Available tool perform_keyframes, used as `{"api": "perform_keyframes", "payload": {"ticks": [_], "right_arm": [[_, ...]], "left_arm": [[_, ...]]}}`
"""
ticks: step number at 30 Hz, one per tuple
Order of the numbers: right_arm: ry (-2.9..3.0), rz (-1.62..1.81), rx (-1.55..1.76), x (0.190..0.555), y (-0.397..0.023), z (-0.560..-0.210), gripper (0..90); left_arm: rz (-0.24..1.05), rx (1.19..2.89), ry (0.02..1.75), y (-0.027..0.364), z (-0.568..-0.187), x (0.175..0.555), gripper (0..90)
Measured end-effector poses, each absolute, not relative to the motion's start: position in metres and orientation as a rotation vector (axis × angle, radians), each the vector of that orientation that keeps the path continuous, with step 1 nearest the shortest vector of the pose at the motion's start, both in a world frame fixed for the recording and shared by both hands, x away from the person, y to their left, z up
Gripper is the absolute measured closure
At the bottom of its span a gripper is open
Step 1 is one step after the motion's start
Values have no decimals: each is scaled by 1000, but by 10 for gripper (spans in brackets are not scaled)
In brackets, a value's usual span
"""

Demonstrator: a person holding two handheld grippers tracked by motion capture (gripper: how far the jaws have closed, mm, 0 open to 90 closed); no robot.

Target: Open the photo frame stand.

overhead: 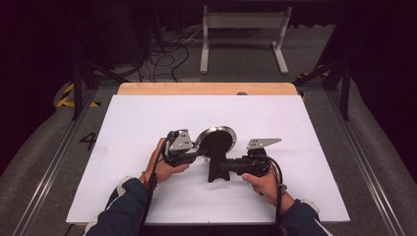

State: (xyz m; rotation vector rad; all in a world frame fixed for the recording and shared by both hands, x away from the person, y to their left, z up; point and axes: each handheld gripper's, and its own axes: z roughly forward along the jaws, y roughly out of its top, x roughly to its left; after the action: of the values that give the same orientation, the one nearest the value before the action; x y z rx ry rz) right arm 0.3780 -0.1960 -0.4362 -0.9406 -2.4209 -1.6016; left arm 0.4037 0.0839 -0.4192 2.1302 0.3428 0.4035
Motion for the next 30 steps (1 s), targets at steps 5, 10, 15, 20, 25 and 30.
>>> {"api": "perform_keyframes", "payload": {"ticks": [5,10,15,20,25,30], "right_arm": [[-2453,-1580,-955,379,-196,-438,741],[-2452,-1584,-976,381,-197,-439,741],[-2450,-1594,-1003,383,-198,-439,737],[-2472,-1578,-1023,383,-198,-441,743],[-2481,-1576,-1027,384,-198,-443,743],[-2504,-1563,-1022,383,-200,-444,742]], "left_arm": [[502,2134,332,81,-422,402,738],[529,2118,335,80,-424,402,736],[569,2108,343,78,-426,402,735],[611,2101,348,75,-429,401,727],[634,2093,337,74,-431,400,733],[621,2093,322,75,-433,397,745]]}}
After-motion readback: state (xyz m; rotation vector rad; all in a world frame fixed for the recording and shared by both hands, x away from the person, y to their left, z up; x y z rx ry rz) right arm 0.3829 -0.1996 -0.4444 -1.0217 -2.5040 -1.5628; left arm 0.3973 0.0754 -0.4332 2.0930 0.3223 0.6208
